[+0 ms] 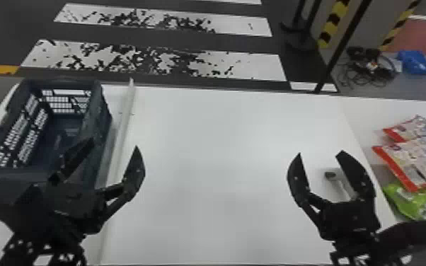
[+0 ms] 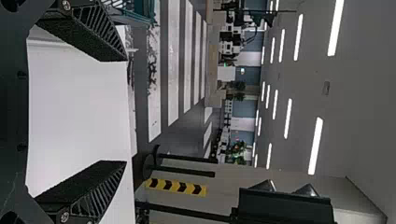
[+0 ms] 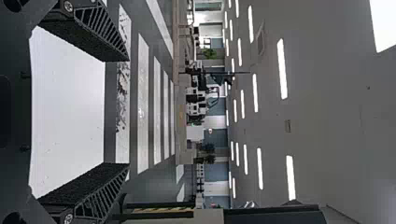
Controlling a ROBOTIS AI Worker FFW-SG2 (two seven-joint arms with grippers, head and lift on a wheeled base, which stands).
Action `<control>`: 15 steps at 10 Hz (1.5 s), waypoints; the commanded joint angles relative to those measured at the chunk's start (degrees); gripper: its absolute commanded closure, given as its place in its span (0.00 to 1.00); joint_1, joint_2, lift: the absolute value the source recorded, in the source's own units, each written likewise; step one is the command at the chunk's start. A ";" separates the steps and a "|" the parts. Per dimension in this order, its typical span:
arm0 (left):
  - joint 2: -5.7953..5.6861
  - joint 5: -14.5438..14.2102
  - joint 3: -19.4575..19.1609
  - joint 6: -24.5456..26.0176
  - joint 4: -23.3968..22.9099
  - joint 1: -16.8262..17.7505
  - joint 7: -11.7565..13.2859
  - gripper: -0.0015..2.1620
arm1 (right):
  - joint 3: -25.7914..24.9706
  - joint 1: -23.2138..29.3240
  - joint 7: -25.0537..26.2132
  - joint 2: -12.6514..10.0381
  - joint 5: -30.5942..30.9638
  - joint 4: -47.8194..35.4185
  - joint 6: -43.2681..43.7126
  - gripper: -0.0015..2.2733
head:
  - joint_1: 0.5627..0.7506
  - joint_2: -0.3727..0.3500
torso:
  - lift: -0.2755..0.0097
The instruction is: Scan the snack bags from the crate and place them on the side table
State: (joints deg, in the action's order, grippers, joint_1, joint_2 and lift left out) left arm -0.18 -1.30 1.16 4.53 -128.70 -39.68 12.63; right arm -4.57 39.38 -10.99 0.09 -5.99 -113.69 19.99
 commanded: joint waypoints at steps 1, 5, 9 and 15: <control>0.32 0.78 0.69 0.00 -0.23 -0.22 -0.15 0.04 | 0.00 0.78 -0.26 -0.14 -0.51 -0.39 1.32 0.04 | 0.70 0.38 | 0.64; 0.32 1.39 1.66 0.00 -0.41 -0.31 -0.42 0.04 | 0.00 1.66 -0.70 -0.14 -0.60 -0.65 2.38 0.04 | 0.70 0.35 | 0.64; 0.32 1.39 1.66 0.00 -0.23 -0.31 -0.77 0.04 | 0.00 1.75 -0.88 -0.14 -0.78 -0.56 2.55 0.04 | 0.70 0.35 | 0.64; 0.32 1.39 1.83 0.00 -0.05 -0.40 -0.77 0.04 | -0.09 1.66 -1.14 -0.14 -1.22 -0.56 2.55 0.04 | 0.70 0.35 | 0.64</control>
State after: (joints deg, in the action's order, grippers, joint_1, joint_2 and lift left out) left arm -0.18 0.09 2.96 4.53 -128.76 -40.05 11.86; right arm -4.60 41.12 -12.13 0.09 -7.21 -114.26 22.54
